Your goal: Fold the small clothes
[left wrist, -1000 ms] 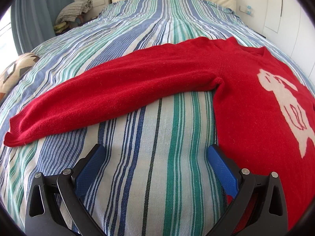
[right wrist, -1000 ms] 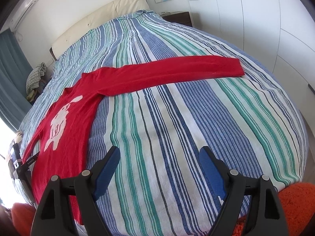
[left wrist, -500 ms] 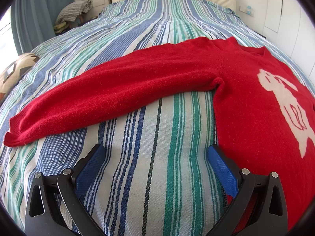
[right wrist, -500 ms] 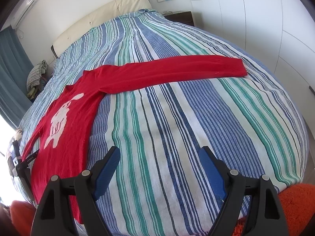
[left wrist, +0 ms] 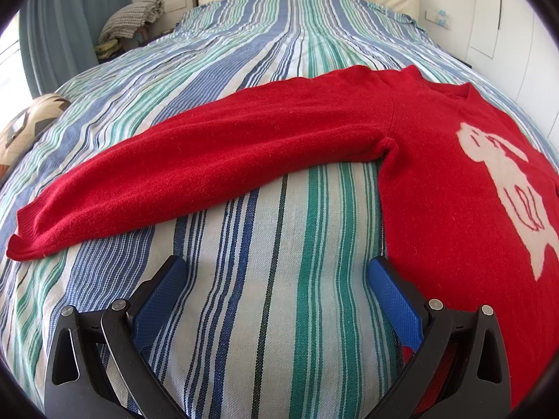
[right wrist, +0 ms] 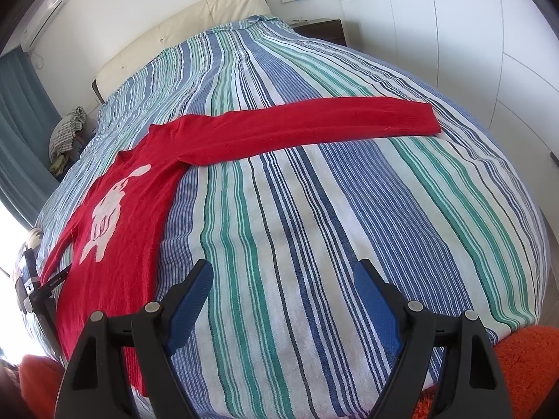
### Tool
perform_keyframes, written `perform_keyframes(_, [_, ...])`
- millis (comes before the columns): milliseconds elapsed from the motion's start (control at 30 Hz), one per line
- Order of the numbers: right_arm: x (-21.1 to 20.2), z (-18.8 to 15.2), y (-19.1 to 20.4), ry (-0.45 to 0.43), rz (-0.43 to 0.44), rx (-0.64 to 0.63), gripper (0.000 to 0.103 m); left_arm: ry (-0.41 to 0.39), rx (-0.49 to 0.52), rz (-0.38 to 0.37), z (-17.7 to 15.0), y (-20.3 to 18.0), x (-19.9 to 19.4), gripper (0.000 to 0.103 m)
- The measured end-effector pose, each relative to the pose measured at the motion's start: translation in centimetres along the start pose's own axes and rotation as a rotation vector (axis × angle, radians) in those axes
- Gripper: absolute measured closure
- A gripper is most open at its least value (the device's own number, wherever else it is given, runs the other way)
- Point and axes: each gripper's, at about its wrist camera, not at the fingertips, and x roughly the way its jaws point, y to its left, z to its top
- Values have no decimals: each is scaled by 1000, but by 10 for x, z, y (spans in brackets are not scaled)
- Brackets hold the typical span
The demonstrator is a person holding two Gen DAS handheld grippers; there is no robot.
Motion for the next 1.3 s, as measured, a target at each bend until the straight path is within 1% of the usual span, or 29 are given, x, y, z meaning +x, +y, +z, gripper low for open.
perform_keyframes(400, [3, 0, -7, 11, 18, 42, 21, 0, 0, 1, 0, 0, 0, 0])
perform_keyframes(1300, [6, -2, -8, 21, 30, 57, 21, 0, -1, 1, 0, 0, 0, 0])
